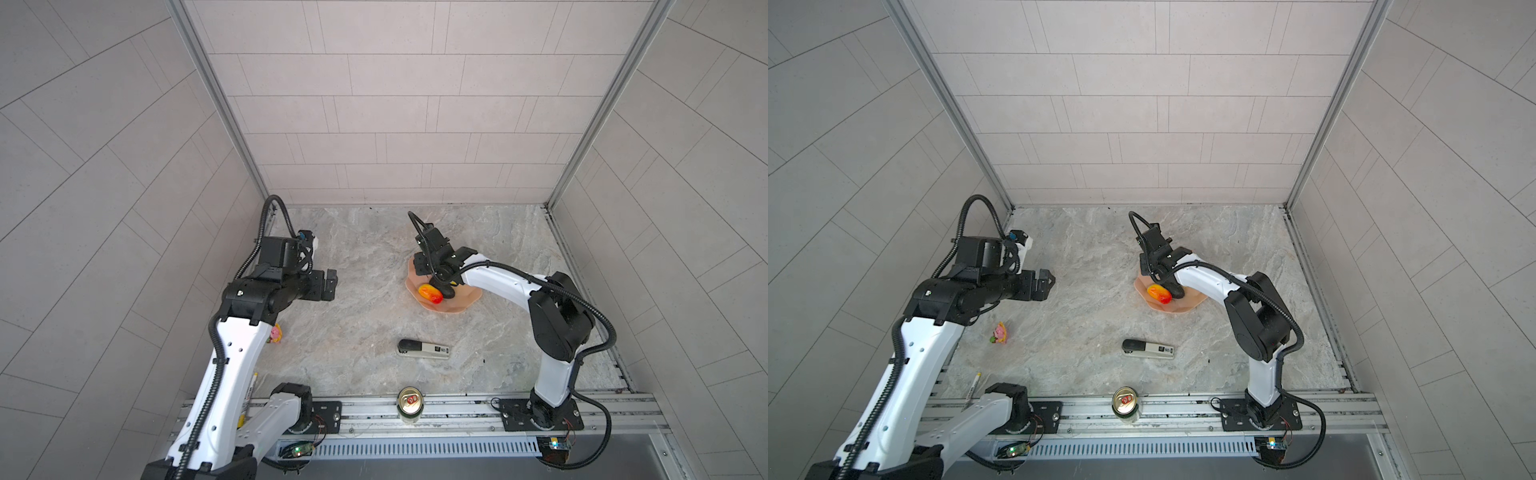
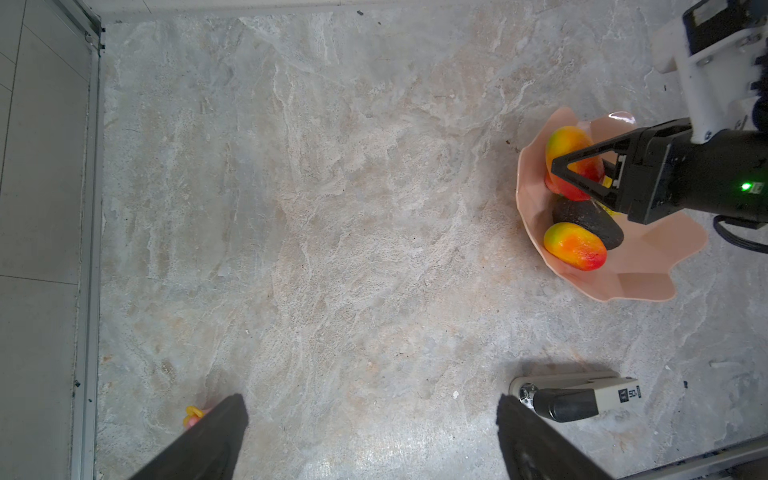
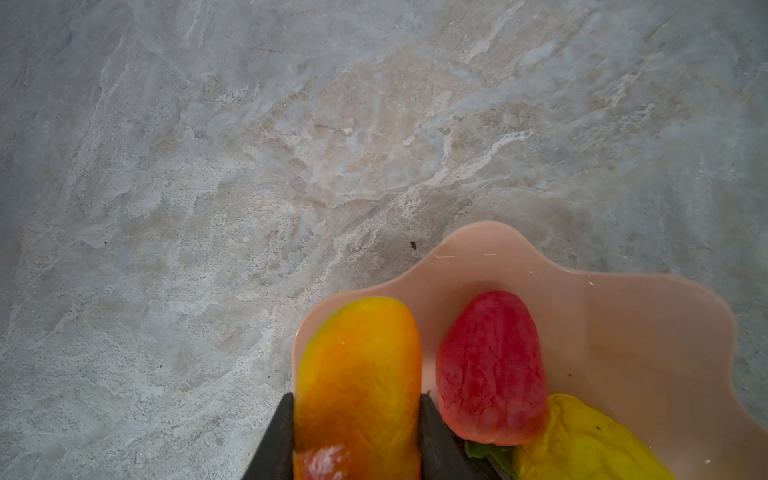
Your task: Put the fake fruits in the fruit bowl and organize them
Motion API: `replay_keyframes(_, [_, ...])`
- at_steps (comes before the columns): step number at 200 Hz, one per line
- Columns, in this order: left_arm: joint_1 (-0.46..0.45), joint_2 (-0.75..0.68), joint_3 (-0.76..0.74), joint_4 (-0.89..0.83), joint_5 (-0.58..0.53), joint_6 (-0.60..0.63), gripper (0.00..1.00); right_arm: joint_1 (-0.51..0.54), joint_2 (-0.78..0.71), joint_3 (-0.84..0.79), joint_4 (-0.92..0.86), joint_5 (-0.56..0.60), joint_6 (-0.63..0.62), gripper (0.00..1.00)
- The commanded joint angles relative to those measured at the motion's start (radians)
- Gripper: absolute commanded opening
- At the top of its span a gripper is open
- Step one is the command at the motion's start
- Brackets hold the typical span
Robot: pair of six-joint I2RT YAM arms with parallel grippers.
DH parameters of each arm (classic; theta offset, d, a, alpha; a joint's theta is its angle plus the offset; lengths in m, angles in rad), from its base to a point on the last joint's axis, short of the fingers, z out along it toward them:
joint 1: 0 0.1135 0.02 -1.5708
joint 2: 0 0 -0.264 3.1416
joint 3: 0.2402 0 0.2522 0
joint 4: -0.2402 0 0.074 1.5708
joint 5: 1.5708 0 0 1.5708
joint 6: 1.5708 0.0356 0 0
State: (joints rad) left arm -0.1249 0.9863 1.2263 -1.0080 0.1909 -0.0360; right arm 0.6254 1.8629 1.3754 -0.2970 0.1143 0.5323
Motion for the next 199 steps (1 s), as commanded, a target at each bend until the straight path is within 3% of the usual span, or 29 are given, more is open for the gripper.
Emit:
replay_keyframes(1, [-0.001,-0.007,0.005,0.004,-0.011,0.001,1.00,-0.001,0.020,-0.006,0.008,0.027,0.026,0.29])
replay_keyframes(80, [-0.001,0.002,0.025,-0.006,0.001,-0.005,1.00,-0.001,0.018,-0.033,0.039,0.016,0.011,0.48])
replay_keyframes(112, [0.000,-0.003,0.025,-0.010,-0.004,-0.005,1.00,0.002,0.002,-0.031,0.035,0.013,-0.007,0.61])
replay_keyframes(134, [0.000,-0.001,0.025,-0.009,-0.005,-0.004,1.00,0.003,-0.026,-0.026,0.018,0.016,-0.032,0.75])
replay_keyframes(162, [0.002,0.000,0.024,-0.001,-0.002,-0.007,1.00,0.005,-0.098,-0.026,-0.009,-0.009,-0.106,0.92])
replay_keyframes(182, [0.001,0.003,0.021,0.006,0.011,-0.014,1.00,0.013,-0.180,-0.038,-0.022,-0.045,-0.198,0.99])
replay_keyframes(199, [-0.001,0.002,0.014,0.016,0.015,-0.025,1.00,0.016,-0.270,-0.075,-0.019,-0.046,-0.256,1.00])
